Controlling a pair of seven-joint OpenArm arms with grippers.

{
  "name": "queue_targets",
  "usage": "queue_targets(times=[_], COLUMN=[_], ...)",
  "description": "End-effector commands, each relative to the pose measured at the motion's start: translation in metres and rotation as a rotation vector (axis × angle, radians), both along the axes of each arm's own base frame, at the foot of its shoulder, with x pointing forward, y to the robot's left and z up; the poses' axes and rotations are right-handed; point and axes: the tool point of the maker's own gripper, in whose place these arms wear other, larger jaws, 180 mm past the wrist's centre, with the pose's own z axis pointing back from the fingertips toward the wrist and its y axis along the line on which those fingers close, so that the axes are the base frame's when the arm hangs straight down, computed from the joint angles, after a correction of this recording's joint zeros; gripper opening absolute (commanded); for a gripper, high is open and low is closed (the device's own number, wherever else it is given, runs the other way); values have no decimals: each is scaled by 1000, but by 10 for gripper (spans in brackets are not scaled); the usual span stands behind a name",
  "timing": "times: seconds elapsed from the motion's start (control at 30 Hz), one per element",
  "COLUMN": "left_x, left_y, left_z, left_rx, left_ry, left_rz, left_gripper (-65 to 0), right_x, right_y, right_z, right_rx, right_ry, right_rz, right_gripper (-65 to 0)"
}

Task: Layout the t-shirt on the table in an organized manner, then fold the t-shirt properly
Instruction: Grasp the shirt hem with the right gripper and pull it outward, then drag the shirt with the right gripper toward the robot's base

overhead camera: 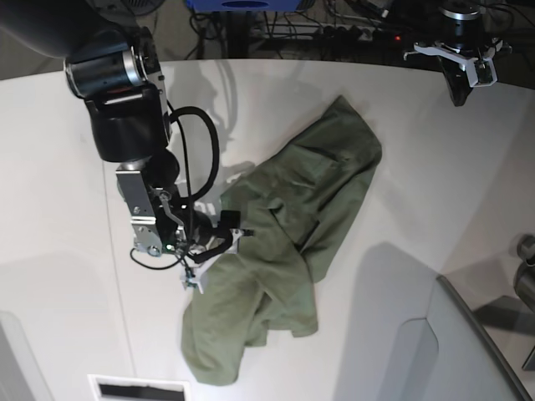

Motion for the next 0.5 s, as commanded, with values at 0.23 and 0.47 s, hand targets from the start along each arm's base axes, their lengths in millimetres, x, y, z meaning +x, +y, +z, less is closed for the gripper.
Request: queue_targets(times=[0.23,0.47], left_x=[1,3], left_y=[3,0], left_z=[8,7], left_rx=[16,10], left_ry=[-26,-28], left_rz=[-3,-8], left_gripper=[-650,-650], right_x=[26,22], right_y=[4,9], right_z=[46,30], right_rx=[26,30], right_ry=[-100,-81], right_rz=[9,0], right_gripper=[-299,-299])
